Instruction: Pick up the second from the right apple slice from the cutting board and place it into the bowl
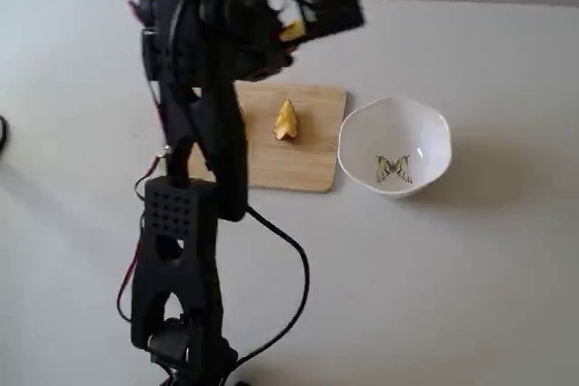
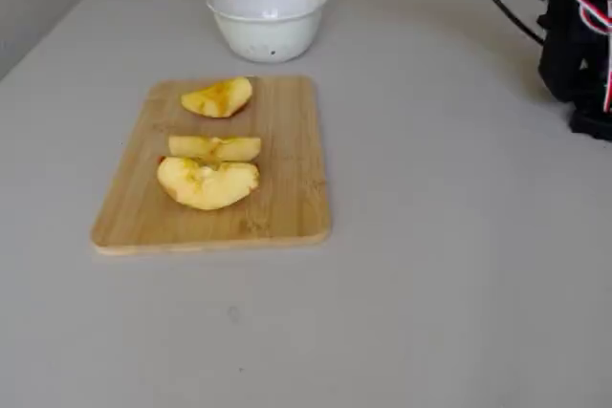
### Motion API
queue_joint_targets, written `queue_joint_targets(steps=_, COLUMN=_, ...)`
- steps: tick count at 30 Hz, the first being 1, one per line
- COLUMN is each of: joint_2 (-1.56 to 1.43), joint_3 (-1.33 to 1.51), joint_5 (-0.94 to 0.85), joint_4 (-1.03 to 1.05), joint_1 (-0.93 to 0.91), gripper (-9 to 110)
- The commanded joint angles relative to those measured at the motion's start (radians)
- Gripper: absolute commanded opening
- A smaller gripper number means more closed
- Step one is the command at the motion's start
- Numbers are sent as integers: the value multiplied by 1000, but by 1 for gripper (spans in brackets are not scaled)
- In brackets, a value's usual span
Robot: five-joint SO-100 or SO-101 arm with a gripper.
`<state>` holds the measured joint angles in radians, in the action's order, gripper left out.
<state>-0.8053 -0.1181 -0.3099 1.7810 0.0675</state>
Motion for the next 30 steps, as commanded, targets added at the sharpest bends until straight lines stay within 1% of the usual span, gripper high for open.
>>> queue_joint_targets(steps=1, joint_2=-98, joint_3=35, joint_5=41, joint_4=43, joint_1=-146, gripper=0)
queue_joint_targets(steps=6, joint_2=-44, joint_3=86, joint_5=14, joint_4=43, joint_1=-210, gripper=0)
queue_joint_targets(steps=17, joint_2=120, joint_3=86, joint_5=52, joint_4=43, joint_1=-290, gripper=1)
queue_joint_targets(steps=19, joint_2=158, joint_3=78, joint_5=52, joint_4=43, joint_1=-298, gripper=6)
queue_joint_targets(steps=20, joint_2=169, joint_3=80, joint_5=51, joint_4=43, joint_1=-299, gripper=12)
queue_joint_targets(steps=23, joint_2=192, joint_3=112, joint_5=-15, joint_4=44, joint_1=-276, gripper=37)
queue_joint_targets(steps=24, joint_2=178, joint_3=155, joint_5=-37, joint_4=44, joint_1=-265, gripper=41)
queue_joint_targets(steps=26, joint_2=163, joint_3=186, joint_5=-54, joint_4=44, joint_1=-252, gripper=43)
queue_joint_targets(steps=30, joint_2=103, joint_3=178, joint_5=-44, joint_4=43, joint_1=-236, gripper=41)
